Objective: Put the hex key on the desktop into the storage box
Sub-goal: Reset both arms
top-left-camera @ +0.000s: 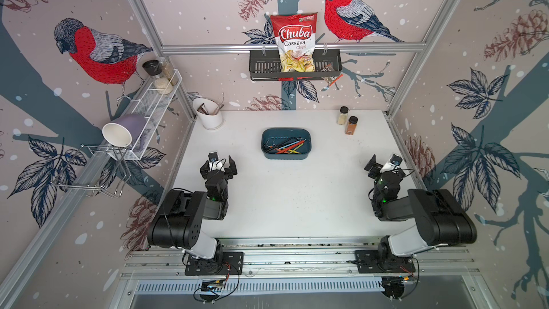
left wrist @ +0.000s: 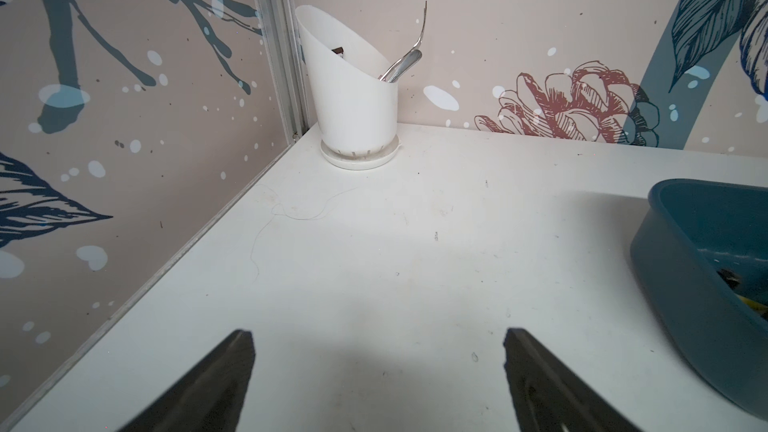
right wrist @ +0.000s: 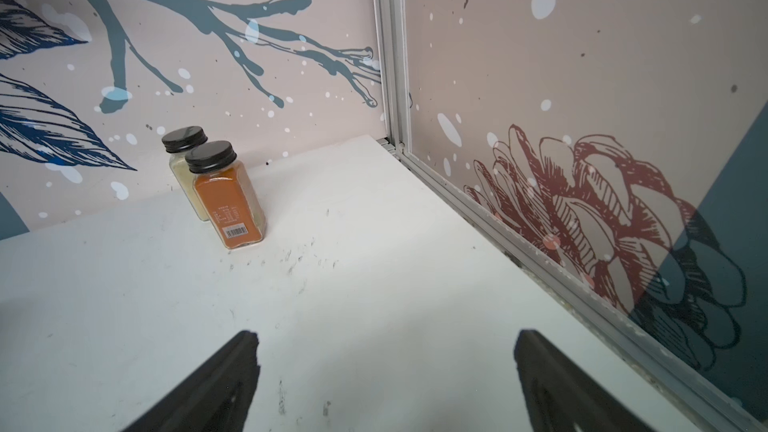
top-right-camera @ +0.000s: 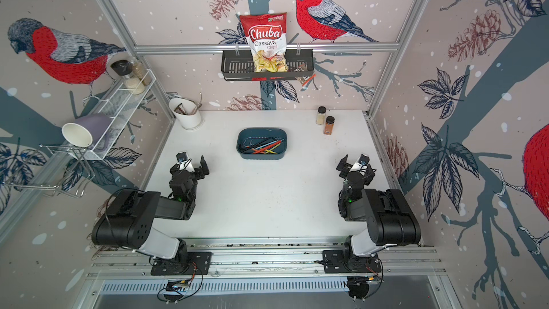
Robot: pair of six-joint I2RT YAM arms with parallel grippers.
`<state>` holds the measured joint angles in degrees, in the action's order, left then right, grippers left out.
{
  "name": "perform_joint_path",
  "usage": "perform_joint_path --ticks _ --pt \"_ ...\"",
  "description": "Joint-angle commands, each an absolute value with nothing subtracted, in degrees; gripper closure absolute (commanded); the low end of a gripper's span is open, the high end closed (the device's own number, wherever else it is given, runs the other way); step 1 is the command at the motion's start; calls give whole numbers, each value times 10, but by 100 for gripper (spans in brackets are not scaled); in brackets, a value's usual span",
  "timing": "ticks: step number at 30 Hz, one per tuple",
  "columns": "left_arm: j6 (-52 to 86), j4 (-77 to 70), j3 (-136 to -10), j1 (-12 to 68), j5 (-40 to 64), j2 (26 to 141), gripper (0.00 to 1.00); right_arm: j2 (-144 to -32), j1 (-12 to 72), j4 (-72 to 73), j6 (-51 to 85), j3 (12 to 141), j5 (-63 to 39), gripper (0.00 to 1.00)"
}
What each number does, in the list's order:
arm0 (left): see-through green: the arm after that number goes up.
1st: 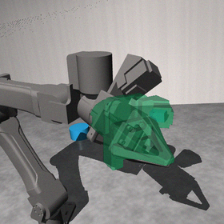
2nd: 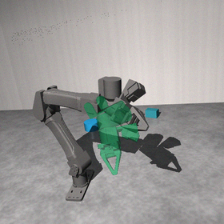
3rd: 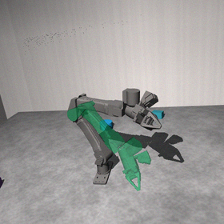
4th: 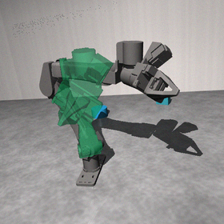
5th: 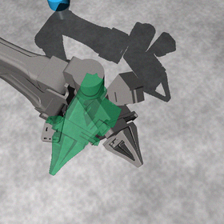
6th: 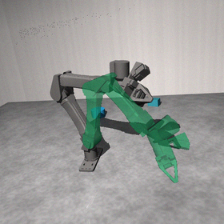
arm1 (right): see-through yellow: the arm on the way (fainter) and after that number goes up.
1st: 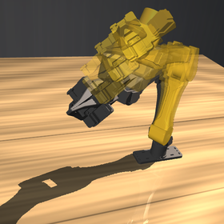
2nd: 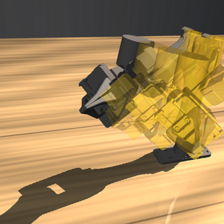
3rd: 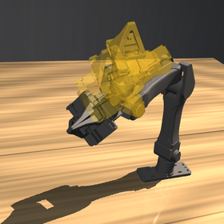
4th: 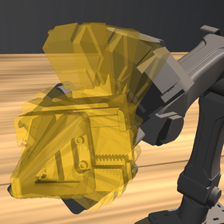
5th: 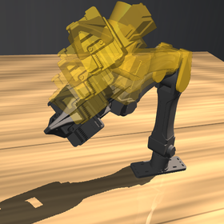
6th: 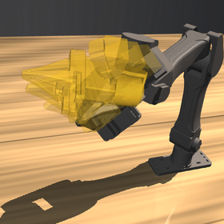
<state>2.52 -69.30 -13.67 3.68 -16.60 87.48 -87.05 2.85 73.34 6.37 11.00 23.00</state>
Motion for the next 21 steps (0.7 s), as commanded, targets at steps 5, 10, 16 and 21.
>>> perform_joint_path --ticks 5,10,16,21 --pt "22 -697 -142 32 -153 873 3 -861 33 720 69 120 223 0" --pt "22 -696 -142 32 -152 873 3 -864 36 725 65 120 227 0" --pt "22 -694 -143 30 -149 873 3 -864 36 725 66 120 227 0" --pt "22 -695 -143 30 -149 873 3 -865 36 725 65 120 227 0"
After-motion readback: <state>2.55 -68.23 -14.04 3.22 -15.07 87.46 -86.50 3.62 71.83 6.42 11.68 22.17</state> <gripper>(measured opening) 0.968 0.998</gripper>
